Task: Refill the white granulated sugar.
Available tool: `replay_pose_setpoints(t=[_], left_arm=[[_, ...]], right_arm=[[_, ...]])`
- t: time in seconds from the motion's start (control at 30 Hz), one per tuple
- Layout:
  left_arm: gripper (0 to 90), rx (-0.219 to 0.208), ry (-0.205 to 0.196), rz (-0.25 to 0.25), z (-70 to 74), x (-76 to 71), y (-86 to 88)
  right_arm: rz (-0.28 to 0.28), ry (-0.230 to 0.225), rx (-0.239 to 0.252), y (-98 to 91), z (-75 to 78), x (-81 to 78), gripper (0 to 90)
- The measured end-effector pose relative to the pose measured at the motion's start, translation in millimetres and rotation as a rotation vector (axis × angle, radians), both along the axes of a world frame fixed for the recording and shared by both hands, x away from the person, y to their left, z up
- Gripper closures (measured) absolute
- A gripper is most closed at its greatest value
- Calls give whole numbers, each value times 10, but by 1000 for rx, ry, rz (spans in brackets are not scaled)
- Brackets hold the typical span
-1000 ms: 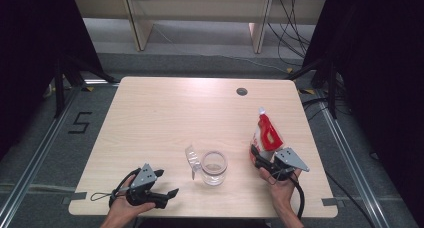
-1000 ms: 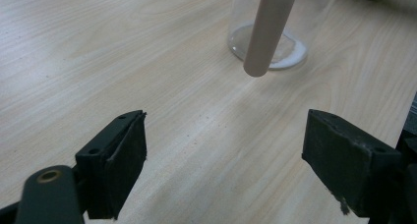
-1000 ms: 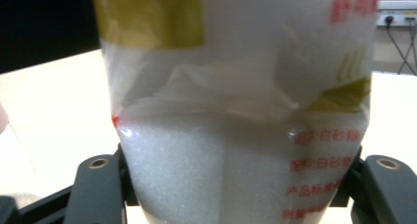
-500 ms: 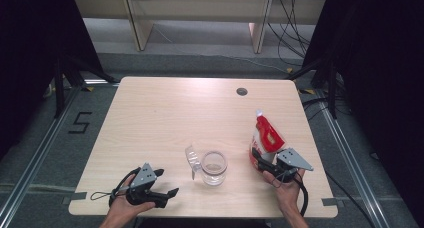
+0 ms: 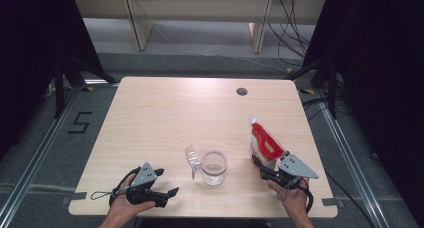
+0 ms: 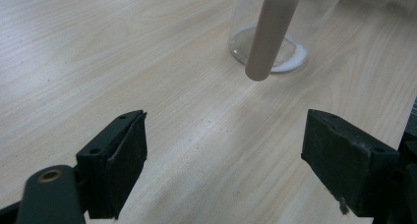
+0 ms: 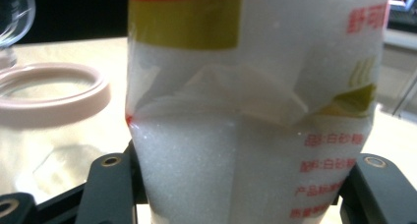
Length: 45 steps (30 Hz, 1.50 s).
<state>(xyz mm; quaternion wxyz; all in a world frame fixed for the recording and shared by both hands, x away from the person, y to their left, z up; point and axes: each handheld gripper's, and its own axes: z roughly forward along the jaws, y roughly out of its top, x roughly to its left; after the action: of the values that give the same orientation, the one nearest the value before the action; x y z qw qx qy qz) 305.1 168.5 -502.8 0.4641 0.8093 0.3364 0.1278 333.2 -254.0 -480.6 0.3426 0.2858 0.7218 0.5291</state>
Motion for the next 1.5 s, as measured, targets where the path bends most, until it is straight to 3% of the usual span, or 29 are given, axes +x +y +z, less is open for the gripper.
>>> replay_pose_setpoints(t=[0.07,0.1,0.17,0.4,0.53,0.57,0.6,0.63,0.77,0.8,1.07,1.23,1.33,1.37,1.4,1.43,1.5], left_arm=[[169,3,-2,-2,-1,-2,0],[169,2,-3,-2,-3,-2,0],[169,0,0,2,0,-3,0],[169,-1,-1,1,-9,1,-7],[169,2,-1,4,-12,4,-6],[169,5,3,1,-9,4,-3],[169,36,0,0,1,8,13],[169,19,0,7,0,2,4],[169,16,-10,-10,3,12,10],[169,18,-11,-12,5,11,11],[169,-10,4,6,-6,-2,-10],[169,5,3,2,-9,4,-3],[169,38,-1,4,3,7,11],[170,27,-2,4,-3,9,8],[169,22,3,3,-4,8,5],[169,3,0,1,-11,4,-6],[170,5,-6,-5,-6,3,-6]], right_arm=[[19,-38,-62,-10,31,-27,397],[28,-45,-54,4,43,-55,397],[38,-58,-100,3,67,-96,397],[68,-136,-325,19,125,-248,399],[91,-154,-343,36,137,-286,400],[101,-171,-376,40,150,-288,400],[101,-173,-388,48,155,-300,400],[101,-179,-395,48,160,-303,401],[99,-198,-435,39,185,-313,402],[100,-230,-488,30,204,-303,402],[109,-291,-601,52,229,-296,403],[112,-302,-639,86,220,-273,404],[118,-319,-661,111,209,-244,405],[132,-345,-683,116,223,-224,405],[120,-325,-670,123,209,-231,405],[120,-329,-684,125,211,-225,406],[130,-352,-708,127,216,-182,406]])
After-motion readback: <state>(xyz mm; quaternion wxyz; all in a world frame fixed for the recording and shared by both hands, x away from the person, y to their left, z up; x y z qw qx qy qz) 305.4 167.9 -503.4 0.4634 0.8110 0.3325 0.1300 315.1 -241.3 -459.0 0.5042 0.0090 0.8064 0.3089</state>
